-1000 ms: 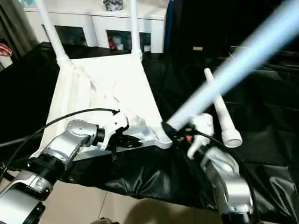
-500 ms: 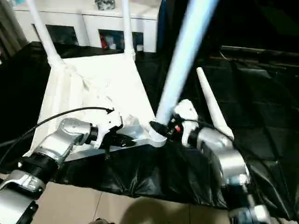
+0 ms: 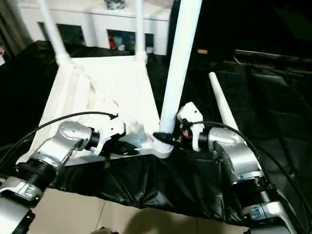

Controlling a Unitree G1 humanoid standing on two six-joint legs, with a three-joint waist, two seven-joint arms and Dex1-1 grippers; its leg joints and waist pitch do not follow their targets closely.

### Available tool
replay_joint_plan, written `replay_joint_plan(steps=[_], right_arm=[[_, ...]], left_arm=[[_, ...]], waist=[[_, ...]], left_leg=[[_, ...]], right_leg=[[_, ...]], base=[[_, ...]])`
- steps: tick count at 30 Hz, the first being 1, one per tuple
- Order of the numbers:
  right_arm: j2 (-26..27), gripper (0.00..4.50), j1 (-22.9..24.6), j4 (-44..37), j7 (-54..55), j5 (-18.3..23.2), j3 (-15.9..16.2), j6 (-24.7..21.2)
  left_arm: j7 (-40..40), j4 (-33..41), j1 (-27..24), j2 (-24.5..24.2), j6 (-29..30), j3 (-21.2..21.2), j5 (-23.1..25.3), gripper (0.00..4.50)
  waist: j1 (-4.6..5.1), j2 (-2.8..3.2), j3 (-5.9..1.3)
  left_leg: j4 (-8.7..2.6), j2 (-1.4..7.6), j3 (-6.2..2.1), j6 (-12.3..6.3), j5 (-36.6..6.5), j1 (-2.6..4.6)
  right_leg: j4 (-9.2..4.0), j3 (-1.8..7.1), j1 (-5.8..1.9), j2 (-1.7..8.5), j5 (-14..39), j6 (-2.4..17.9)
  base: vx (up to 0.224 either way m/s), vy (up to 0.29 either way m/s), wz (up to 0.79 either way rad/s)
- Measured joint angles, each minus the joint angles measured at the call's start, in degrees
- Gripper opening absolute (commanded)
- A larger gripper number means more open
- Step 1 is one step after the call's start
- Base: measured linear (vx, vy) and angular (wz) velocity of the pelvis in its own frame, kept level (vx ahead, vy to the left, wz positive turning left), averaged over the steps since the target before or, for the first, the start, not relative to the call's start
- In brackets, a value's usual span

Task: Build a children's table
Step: Insert table leg to table base

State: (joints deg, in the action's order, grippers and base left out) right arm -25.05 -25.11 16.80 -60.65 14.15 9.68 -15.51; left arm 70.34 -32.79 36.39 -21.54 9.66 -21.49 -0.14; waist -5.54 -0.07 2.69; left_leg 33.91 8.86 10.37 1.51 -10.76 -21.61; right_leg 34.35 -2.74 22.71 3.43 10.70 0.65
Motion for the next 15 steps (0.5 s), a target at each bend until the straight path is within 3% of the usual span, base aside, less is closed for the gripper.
replay_joint_plan(steps=[7, 15], right_arm=[[-1.1, 1.86, 0.7, 0.4, -5.1, 0.8, 0.8, 2.9], [-0.4, 1.86, 0.2, 3.2, -6.0, 0.8, 0.7, 5.0]], left_arm=[[3.3, 0.0, 0.3, -1.1, -2.1, -1.2, 0.4, 0.0], [3.5, -2.0, 1.7, -0.5, -2.3, -1.9, 1.1, 0.0]], waist=[[-1.09, -0.08, -0.02], [-1.19, -0.26, 0.08]], left_leg=[[0.0, 0.03, 0.05, -0.01, 0.0, 0.07], [0.0, 0.05, 0.06, -0.01, 0.0, 0.59]], right_leg=[[0.0, 0.0, -0.08, 0.01, 0.0, 0.0], [-0.01, 0.0, -0.56, 0.01, 0.0, 0.0]], base=[[0.0, 0.0, 0.0], [0.0, 0.0, 0.0]])
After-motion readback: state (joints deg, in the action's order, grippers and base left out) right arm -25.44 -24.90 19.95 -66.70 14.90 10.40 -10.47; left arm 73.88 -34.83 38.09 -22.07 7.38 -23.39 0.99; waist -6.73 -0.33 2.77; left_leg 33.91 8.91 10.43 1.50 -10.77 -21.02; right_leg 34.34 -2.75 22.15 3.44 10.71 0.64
